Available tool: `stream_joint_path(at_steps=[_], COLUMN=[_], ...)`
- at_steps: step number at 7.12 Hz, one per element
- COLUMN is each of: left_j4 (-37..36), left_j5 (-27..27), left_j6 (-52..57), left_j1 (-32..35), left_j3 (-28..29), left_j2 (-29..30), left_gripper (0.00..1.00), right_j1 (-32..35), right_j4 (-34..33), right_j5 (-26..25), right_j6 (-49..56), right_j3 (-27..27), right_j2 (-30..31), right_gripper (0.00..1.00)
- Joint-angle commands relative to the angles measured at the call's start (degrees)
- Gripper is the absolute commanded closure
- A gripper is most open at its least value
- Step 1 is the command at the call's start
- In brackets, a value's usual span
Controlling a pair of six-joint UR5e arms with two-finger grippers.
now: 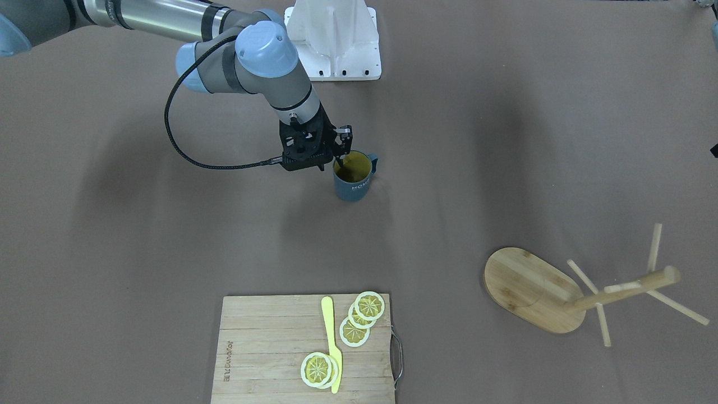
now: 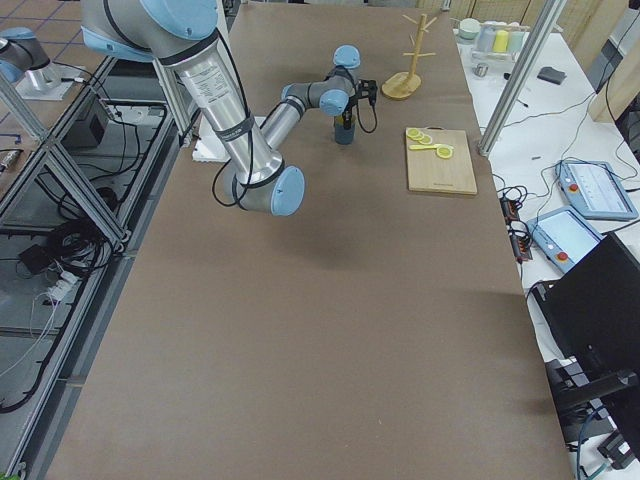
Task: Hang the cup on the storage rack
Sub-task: 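Carry the blue mug toward the table center with the right gripper, then release the mug and withdraw the right gripper while the left gripper approaches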
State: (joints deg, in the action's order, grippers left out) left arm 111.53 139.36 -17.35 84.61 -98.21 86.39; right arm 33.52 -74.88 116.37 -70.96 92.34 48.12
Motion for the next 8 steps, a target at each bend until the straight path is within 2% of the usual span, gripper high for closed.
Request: stream_joint_path(at_steps=[1,2,3,4,5,7,8], left_j4=[9.5,18.0,28.6,35.1,37.1,36.9,37.2], left_j5=[0.1,0.1,-1.2,-5.3,-11.2,-27.0,-32.7], left_j6=[-0.2,-10.5,-23.5,-28.6,-28.6,-27.6,-24.3], left_j1=[-6.6,-11.5,-18.4,-25.0,-32.1,-47.4,-51.3], left_j3=[0.0,-0.2,-0.3,-0.6,-2.4,-1.9,-2.0], left_j2=[2.0,2.0,3.4,5.3,7.6,18.5,20.6], left_gripper=[0.02,0.02,0.07,0.17,0.17,0.19,0.18], right_j1=[10.4,15.4,20.3,23.2,25.5,28.1,28.8], right_j4=[0.2,0.1,0.1,-0.2,-0.5,0.0,0.1], right_j5=[11.9,15.8,19.2,19.7,19.4,18.5,18.2], right_j6=[1.1,6.2,13.9,21.1,25.2,30.2,30.5], right_j3=[4.6,7.6,7.9,7.2,6.5,6.4,6.3], right_j2=[5.0,11.1,15.9,19.4,22.0,27.1,27.6], right_gripper=[0.01,0.01,0.01,0.01,0.01,0.01,0.01])
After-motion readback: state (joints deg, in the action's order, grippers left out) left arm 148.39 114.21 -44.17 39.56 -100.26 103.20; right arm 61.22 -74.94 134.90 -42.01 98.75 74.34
